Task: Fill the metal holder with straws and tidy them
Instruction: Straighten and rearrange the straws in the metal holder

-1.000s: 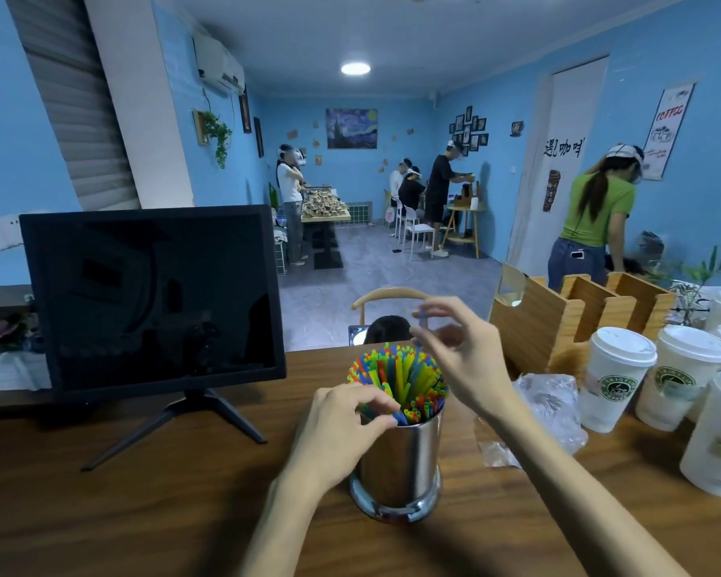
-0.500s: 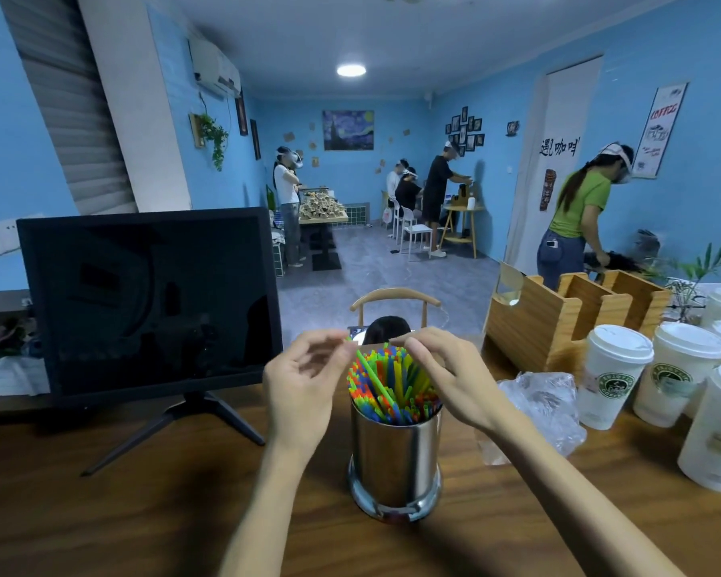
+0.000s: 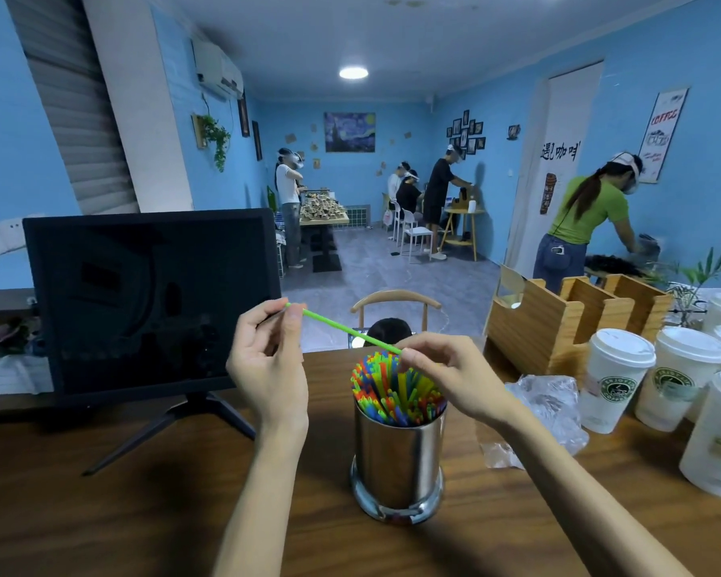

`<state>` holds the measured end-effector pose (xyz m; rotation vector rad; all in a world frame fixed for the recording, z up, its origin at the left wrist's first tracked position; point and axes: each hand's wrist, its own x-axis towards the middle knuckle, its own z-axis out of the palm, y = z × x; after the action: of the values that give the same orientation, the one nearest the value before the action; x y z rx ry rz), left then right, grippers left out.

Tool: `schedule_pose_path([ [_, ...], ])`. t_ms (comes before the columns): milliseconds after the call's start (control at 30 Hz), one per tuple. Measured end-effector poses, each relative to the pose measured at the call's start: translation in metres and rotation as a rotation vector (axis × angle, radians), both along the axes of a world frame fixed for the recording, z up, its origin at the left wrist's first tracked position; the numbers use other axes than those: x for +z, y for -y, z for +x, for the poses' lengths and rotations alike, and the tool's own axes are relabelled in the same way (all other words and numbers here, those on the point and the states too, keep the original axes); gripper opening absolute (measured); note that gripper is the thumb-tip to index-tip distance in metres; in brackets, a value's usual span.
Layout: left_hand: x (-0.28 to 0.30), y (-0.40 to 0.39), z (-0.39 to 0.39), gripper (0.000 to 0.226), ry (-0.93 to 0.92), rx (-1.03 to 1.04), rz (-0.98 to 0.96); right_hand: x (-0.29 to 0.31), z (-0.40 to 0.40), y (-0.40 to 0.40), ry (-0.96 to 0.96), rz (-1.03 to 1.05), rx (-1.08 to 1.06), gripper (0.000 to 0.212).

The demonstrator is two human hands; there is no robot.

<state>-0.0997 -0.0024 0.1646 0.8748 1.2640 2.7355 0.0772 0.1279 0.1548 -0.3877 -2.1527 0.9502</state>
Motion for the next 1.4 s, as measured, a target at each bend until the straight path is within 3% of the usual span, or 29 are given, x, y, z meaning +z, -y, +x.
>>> schedule_pose_path([
  [167, -0.016, -0.002, -0.009, 0.015, -0.125, 0.035, -0.216, 0.016, 0.008, -0.013, -0.389, -0.372, -0.042, 0.012],
  [300, -0.024, -0.002, -0.005, 0.015, -0.368, -0.069, -0.508, 0.033, 0.014, -0.02, -0.592, -0.539, -0.058, 0.019],
  [433, -0.028, -0.006, 0.011, 0.016, -0.522, -0.252, -0.694, 0.045, 0.008, -0.014, -0.673, -0.498, -0.056, 0.023],
  [600, -0.033, -0.008, 0.016, 0.016, -0.703, -0.179, -0.791, 0.046, -0.002, 0.0, -0.685, -0.222, -0.141, 0.015],
  [800, -0.035, -0.001, 0.017, 0.03, -0.874, -0.281, -0.885, 0.032, -0.005, -0.002, -0.478, -0.07, -0.166, 0.019],
  [967, -0.041, -0.011, 0.018, 0.025, -0.882, -0.275, -0.889, 0.001, -0.015, 0.003, -0.206, 0.087, -0.169, 0.044],
  [1200, -0.042, -0.008, 0.018, 0.017, -0.878, -0.245, -0.859, -0.025, -0.017, -0.004, 0.087, 0.293, -0.244, 0.006],
  [1300, -0.04, -0.007, 0.021, 0.017, -0.872, -0.235, -0.857, -0.031, -0.016, -0.009, 0.212, 0.309, -0.29, 0.027],
  [1400, -0.038, -0.006, 0.023, 0.017, -0.85, -0.226, -0.833, -0.029, -0.014, -0.009, 0.245, 0.314, -0.274, 0.033],
])
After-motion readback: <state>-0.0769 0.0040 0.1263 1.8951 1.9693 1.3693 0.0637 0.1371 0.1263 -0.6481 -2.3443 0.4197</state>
